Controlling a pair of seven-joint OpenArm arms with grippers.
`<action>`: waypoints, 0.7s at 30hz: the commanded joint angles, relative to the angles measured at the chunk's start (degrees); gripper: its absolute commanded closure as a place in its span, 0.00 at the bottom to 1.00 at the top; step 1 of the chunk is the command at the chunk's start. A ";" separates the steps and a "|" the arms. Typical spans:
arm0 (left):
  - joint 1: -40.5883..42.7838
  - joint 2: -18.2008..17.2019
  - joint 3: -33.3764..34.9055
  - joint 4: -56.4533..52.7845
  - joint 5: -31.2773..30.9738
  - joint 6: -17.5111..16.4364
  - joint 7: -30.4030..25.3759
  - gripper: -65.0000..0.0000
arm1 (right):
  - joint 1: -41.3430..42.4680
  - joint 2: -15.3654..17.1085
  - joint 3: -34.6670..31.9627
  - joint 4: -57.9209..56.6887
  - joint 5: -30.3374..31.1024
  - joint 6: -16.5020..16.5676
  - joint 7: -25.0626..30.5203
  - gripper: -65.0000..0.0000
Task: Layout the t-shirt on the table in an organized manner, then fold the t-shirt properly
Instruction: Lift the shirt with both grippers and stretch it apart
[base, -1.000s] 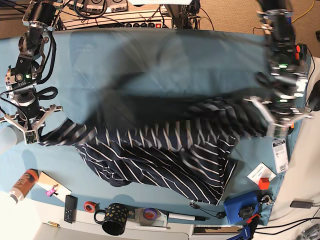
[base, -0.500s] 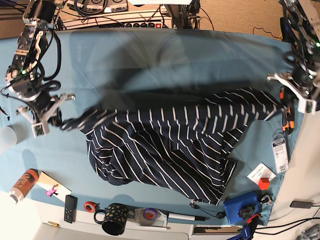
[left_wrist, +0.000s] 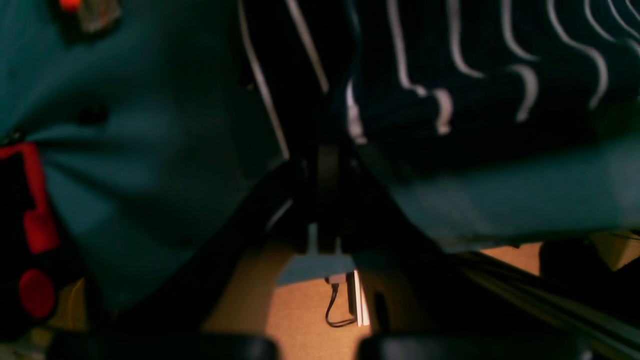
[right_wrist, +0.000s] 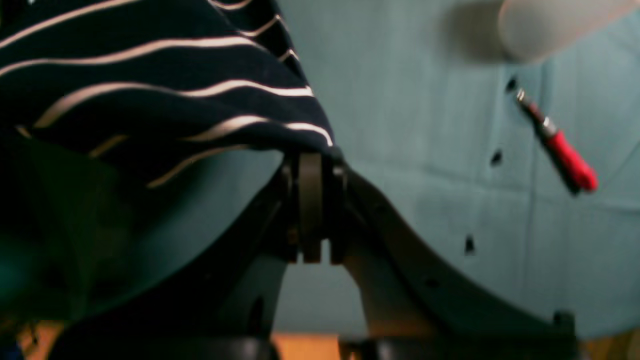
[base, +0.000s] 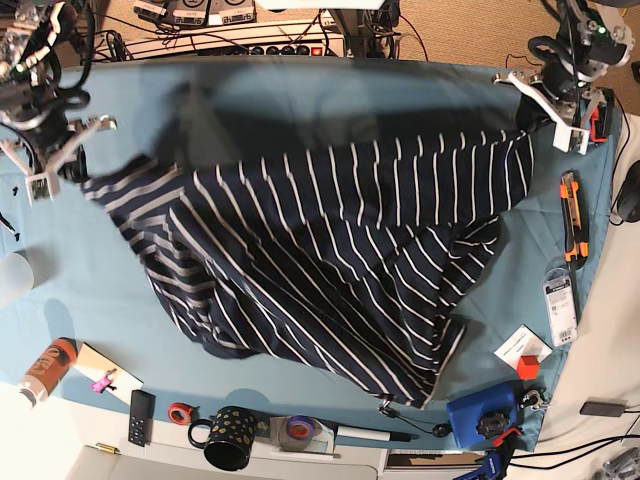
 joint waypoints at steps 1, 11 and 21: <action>0.42 -0.66 -1.25 1.36 -0.66 -0.26 -0.57 1.00 | -0.94 1.01 1.22 0.90 0.55 0.31 0.11 1.00; 0.50 -0.66 -12.22 1.57 -13.11 -5.86 5.40 1.00 | -7.04 0.98 1.66 0.90 2.40 1.99 0.92 1.00; -11.37 -0.98 -5.73 1.53 -13.97 -5.60 0.57 1.00 | 7.87 1.01 1.57 -0.92 2.05 1.99 12.41 1.00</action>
